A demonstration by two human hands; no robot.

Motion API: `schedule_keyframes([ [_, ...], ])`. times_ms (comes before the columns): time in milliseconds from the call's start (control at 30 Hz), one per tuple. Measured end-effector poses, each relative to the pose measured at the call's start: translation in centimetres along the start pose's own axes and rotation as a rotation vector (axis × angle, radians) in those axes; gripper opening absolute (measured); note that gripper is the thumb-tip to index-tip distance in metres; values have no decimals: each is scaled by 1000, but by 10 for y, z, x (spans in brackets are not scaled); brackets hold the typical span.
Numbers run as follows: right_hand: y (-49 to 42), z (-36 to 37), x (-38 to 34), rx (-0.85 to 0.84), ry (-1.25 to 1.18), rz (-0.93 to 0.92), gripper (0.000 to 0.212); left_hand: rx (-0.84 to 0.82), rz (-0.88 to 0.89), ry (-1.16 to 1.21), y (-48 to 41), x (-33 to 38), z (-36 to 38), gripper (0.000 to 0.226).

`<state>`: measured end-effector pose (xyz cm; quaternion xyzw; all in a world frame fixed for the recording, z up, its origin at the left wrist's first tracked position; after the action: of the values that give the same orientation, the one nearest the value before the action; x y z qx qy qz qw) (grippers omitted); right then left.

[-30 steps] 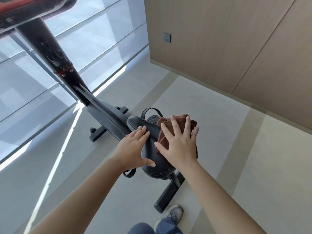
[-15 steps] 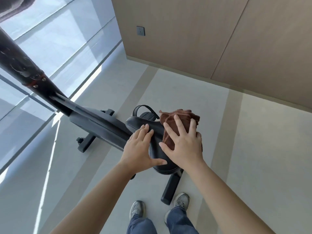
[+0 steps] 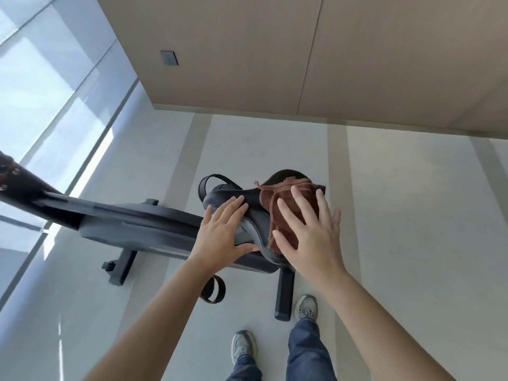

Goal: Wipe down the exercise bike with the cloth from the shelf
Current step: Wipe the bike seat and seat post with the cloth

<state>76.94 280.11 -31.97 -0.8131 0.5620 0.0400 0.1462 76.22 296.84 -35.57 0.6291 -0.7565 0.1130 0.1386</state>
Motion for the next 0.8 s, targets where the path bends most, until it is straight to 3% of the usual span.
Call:
schedule_keyframes([
  [133, -15, 14, 1, -82, 84, 122, 53, 19, 41, -19, -1, -4, 3, 84],
  [333, -71, 36, 11, -315, 159, 101, 73, 27, 28, 4, -13, -8, 8, 86],
  [600, 3, 20, -3, -67, 178, 166, 69, 72, 50, 70, -14, -9, 10, 84],
  [800, -65, 33, 17, -221, 111, 224, 72, 104, 49, 96, -14, -10, 10, 84],
])
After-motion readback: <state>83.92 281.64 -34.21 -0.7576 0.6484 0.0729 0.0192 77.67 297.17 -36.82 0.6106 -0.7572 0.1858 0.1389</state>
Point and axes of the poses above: each hand's wrist, its own y-axis away from the middle knuckle, its own z-axis out of the palm, x = y × z, the point moved 6 cm from there along -y, towards the middle knuckle, and after that the axes turned 2 degrees about -x, right-handed, at the moved point
